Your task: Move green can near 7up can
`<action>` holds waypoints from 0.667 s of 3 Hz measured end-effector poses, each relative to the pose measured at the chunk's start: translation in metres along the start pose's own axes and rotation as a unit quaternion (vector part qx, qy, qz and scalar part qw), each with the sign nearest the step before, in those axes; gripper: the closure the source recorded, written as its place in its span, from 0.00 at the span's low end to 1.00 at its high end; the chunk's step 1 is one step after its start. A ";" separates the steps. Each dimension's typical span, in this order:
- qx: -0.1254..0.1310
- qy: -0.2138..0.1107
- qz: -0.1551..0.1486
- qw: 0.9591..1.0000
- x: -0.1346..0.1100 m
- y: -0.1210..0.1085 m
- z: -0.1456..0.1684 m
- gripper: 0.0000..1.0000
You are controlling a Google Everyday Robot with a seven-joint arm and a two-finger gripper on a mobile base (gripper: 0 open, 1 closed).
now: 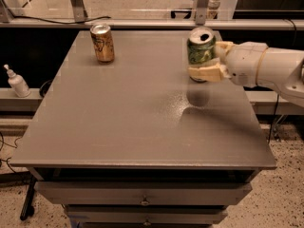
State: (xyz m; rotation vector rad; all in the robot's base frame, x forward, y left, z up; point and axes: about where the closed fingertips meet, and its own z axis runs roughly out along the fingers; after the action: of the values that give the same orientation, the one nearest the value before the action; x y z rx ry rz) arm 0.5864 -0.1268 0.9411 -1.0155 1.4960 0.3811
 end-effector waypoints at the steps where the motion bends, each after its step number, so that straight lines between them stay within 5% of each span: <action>1: 0.035 -0.001 0.022 0.999 0.018 -0.028 -0.012 1.00; 2: 0.061 0.006 0.048 0.997 0.032 -0.039 -0.032 1.00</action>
Offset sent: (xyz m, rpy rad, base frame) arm 0.0085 -0.0936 -0.0198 0.0986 0.0675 -0.2219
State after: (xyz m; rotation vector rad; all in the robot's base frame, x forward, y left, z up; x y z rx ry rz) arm 0.5999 -0.1843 0.9309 -0.8520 1.5631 0.3474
